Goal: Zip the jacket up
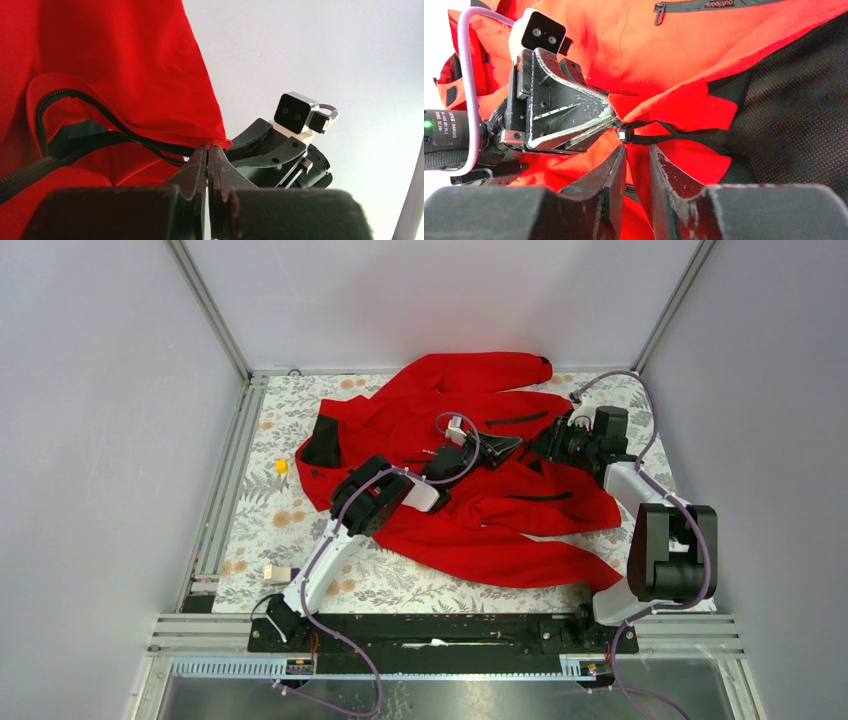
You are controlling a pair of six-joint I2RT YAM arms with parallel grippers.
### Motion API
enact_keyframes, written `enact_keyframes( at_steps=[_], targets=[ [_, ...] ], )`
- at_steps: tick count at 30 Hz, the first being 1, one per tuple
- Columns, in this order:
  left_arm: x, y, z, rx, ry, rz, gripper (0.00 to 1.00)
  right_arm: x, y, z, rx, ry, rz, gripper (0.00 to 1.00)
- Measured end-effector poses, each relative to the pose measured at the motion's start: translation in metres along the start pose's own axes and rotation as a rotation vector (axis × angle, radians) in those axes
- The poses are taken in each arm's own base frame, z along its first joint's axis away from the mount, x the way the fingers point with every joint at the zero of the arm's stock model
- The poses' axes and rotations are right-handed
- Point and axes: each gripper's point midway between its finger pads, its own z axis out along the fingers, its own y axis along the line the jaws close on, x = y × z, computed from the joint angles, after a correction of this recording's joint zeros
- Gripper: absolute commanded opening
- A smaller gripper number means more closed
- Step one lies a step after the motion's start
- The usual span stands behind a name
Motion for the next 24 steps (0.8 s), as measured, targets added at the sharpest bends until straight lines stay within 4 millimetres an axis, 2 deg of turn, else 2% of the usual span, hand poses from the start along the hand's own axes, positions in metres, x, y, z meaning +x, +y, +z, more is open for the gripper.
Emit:
enact_keyframes(
  at_steps=[5, 6, 7, 8, 17, 24],
  targets=[
    [0.0, 0.002, 0.0, -0.002, 0.001, -0.003, 0.0, 0.0, 0.002, 0.001, -0.005, 0.0, -0.01, 0.19],
    [0.0, 0.002, 0.0, -0.002, 0.001, -0.004, 0.0, 0.0, 0.003, 0.001, -0.006, -0.002, -0.011, 0.13],
    [0.0, 0.002, 0.0, -0.002, 0.001, -0.004, 0.0, -0.002, 0.003, 0.002, -0.007, -0.007, -0.014, 0.02],
    [0.0, 0.002, 0.0, -0.002, 0.001, -0.005, 0.0, -0.003, 0.003, 0.002, -0.008, -0.012, -0.016, 0.0],
    [0.003, 0.0, 0.006, -0.001, -0.007, -0.001, 0.0, -0.014, 0.001, 0.003, 0.042, -0.082, 0.087, 0.0],
    [0.013, -0.001, 0.023, 0.01, 0.014, 0.007, 0.0, -0.027, -0.009, -0.013, 0.08, -0.181, 0.211, 0.0]
  ],
)
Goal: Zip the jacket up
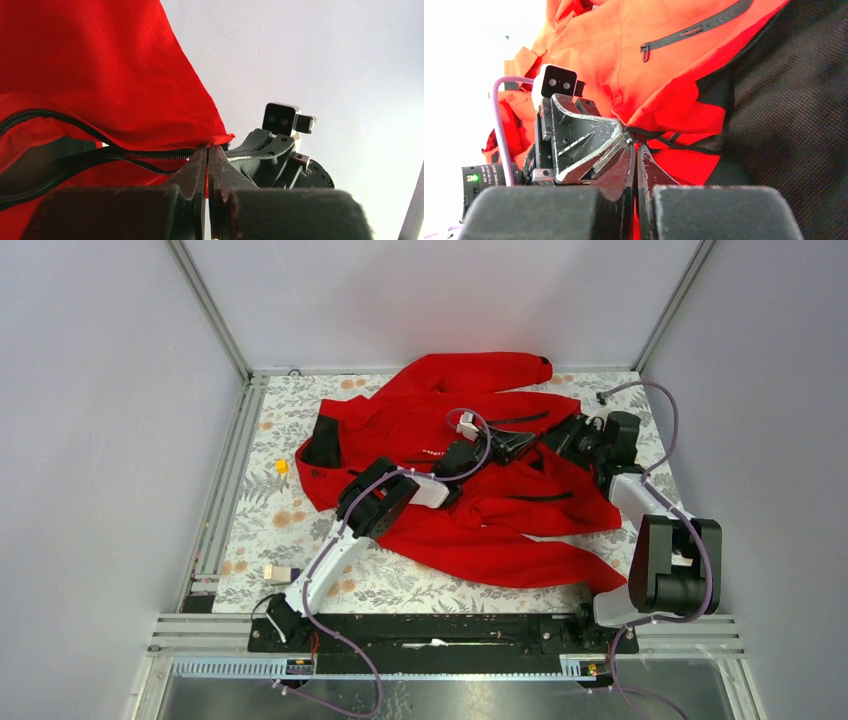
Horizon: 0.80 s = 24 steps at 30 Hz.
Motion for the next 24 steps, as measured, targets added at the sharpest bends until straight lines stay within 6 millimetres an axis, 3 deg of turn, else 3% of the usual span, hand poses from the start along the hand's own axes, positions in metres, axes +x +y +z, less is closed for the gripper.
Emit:
enact_keyframes(
  at_steps=[8, 12, 15, 17, 22, 24],
  targets=[
    [0.021, 0.005, 0.008, -0.058, 0.021, 0.092, 0.0, -0.012, -0.024, -0.018, 0.051, -0.035, 0.152, 0.0],
    [0.028, 0.018, 0.008, -0.124, 0.021, 0.181, 0.0, -0.032, -0.038, -0.034, 0.091, -0.151, 0.197, 0.0],
    [0.025, 0.036, 0.005, -0.186, 0.016, 0.251, 0.0, -0.05, -0.049, -0.045, 0.079, -0.257, 0.251, 0.0],
    [0.024, 0.043, 0.003, -0.215, 0.013, 0.287, 0.0, -0.049, -0.06, -0.048, 0.089, -0.278, 0.305, 0.0],
    [0.016, 0.047, -0.015, -0.306, 0.002, 0.379, 0.0, -0.05, -0.086, -0.054, 0.136, -0.301, 0.387, 0.0],
    [0.003, 0.043, -0.027, -0.362, -0.009, 0.432, 0.0, -0.054, -0.098, -0.057, 0.177, -0.308, 0.391, 0.0]
  ],
)
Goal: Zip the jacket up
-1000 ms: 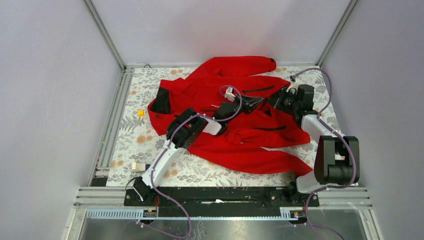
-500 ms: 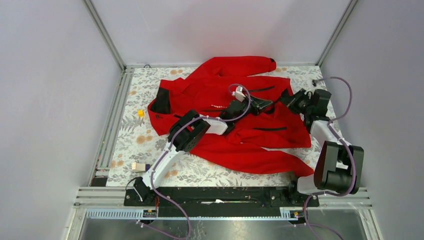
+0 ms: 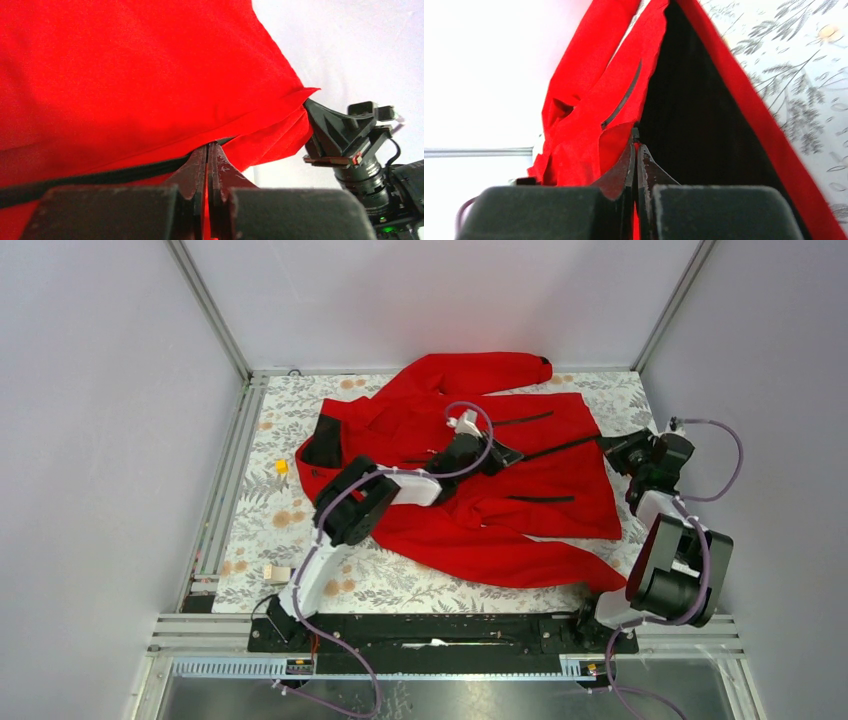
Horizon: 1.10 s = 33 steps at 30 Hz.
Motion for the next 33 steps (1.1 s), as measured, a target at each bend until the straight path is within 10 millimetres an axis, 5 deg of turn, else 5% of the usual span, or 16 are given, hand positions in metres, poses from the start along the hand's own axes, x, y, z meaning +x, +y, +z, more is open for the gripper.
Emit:
enact_keyframes(
  at_steps=[8, 14, 18, 24, 29, 30, 33],
  targets=[
    [-0.083, 0.009, -0.074, -0.172, -0.053, 0.216, 0.0, -0.024, -0.028, 0.018, 0.123, -0.033, -0.075, 0.0],
    [-0.147, 0.07, -0.156, -0.414, -0.09, 0.266, 0.0, -0.026, -0.07, 0.026, 0.217, -0.023, -0.072, 0.0],
    [-0.193, 0.108, -0.232, -0.604, -0.145, 0.251, 0.0, -0.02, -0.087, 0.03, 0.252, -0.001, -0.077, 0.0],
    [-0.257, 0.107, -0.323, -0.741, -0.3, 0.252, 0.0, -0.017, -0.089, 0.036, 0.228, 0.022, -0.072, 0.0],
    [-0.263, 0.102, -0.349, -0.767, -0.306, 0.272, 0.0, -0.004, -0.075, 0.039, 0.167, 0.083, -0.07, 0.0],
    [-0.262, 0.102, -0.351, -0.769, -0.302, 0.277, 0.04, -0.002, -0.074, 0.039, 0.164, 0.094, -0.065, 0.02],
    [-0.259, 0.102, -0.352, -0.771, -0.277, 0.295, 0.5, -0.002, -0.074, 0.04, 0.172, 0.116, -0.055, 0.41]
  ],
)
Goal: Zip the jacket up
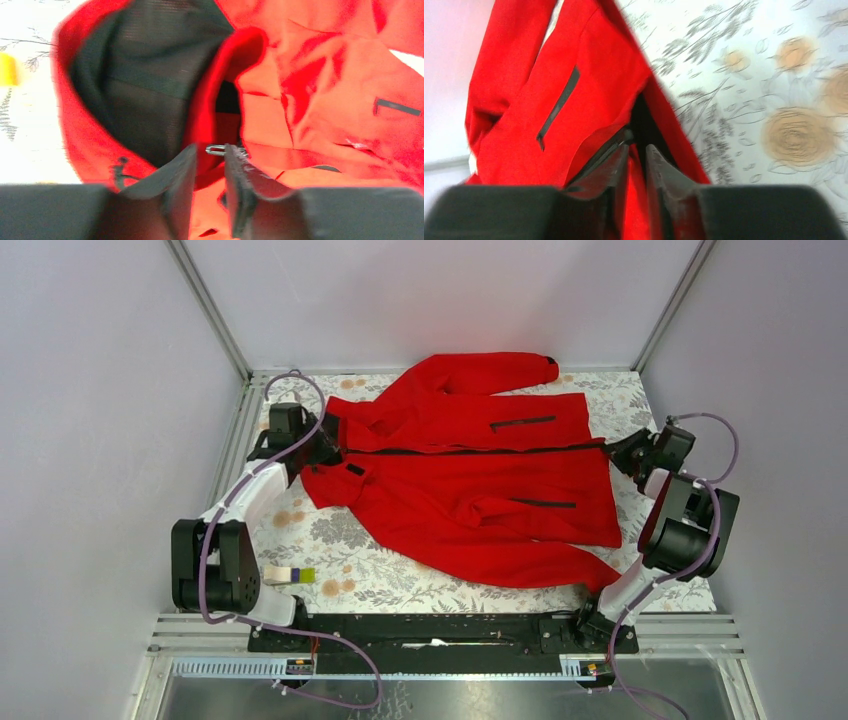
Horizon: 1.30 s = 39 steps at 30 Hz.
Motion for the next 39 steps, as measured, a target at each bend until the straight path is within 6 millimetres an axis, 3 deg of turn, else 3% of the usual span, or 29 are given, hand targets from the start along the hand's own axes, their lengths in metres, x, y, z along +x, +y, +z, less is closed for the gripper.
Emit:
enact_keyframes(
  at_steps=[2, 3, 6, 8, 9, 13, 16, 18, 19, 23, 24, 28, 30, 33, 36, 39],
  targets=[
    [-0.004, 0.013, -0.001, -0.046, -0.013, 0.01, 0.91, -0.011, -0.01, 0.0, 0.061, -0.034, -0.021, 0.58],
    [-0.007, 0.022, -0.002, -0.082, -0.026, -0.001, 0.98, -0.019, -0.018, -0.002, 0.113, -0.059, -0.039, 0.64],
    [-0.014, 0.031, -0.013, -0.149, -0.065, 0.035, 0.99, -0.033, -0.031, -0.019, 0.241, -0.106, -0.073, 0.95],
    [-0.015, 0.015, -0.024, -0.132, -0.091, 0.082, 0.99, -0.034, -0.026, -0.035, 0.302, -0.119, -0.113, 0.99],
    [-0.015, -0.004, -0.035, -0.09, -0.105, 0.118, 0.99, -0.033, -0.018, -0.045, 0.32, -0.126, -0.139, 1.0],
    [-0.026, -0.066, -0.072, 0.093, -0.159, 0.203, 0.99, -0.037, 0.03, -0.089, 0.281, -0.175, -0.238, 0.99],
    [-0.036, -0.11, -0.109, 0.268, -0.194, 0.238, 0.99, -0.043, 0.079, -0.137, 0.152, -0.241, -0.297, 1.0],
    [-0.042, -0.137, -0.141, 0.397, -0.217, 0.25, 0.99, -0.043, 0.135, -0.182, -0.037, -0.291, -0.326, 1.0],
    [-0.044, -0.146, -0.155, 0.45, -0.227, 0.251, 0.99, -0.043, 0.143, -0.189, -0.066, -0.298, -0.332, 1.0],
    [-0.06, -0.183, -0.233, 0.68, -0.339, 0.264, 0.99, -0.031, 0.226, -0.251, -0.385, -0.28, -0.311, 0.99],
    [-0.065, -0.189, -0.256, 0.726, -0.385, 0.267, 0.99, -0.028, 0.246, -0.267, -0.461, -0.263, -0.311, 0.99],
    [-0.084, -0.2, -0.335, 0.847, -0.572, 0.283, 0.99, -0.032, 0.291, -0.311, -0.581, -0.255, -0.342, 1.0],
    [-0.098, -0.203, -0.39, 0.911, -0.706, 0.293, 0.99, -0.039, 0.31, -0.333, -0.613, -0.279, -0.372, 1.0],
    [-0.108, -0.204, -0.446, 0.972, -0.842, 0.304, 0.99, -0.045, 0.33, -0.362, -0.646, -0.332, -0.422, 1.0],
    [-0.111, -0.202, -0.471, 0.993, -0.911, 0.315, 0.99, -0.041, 0.336, -0.381, -0.665, -0.36, -0.445, 0.99],
    [-0.112, -0.199, -0.468, 0.968, -0.917, 0.324, 0.99, -0.038, 0.337, -0.39, -0.67, -0.378, -0.454, 1.0]
  ],
)
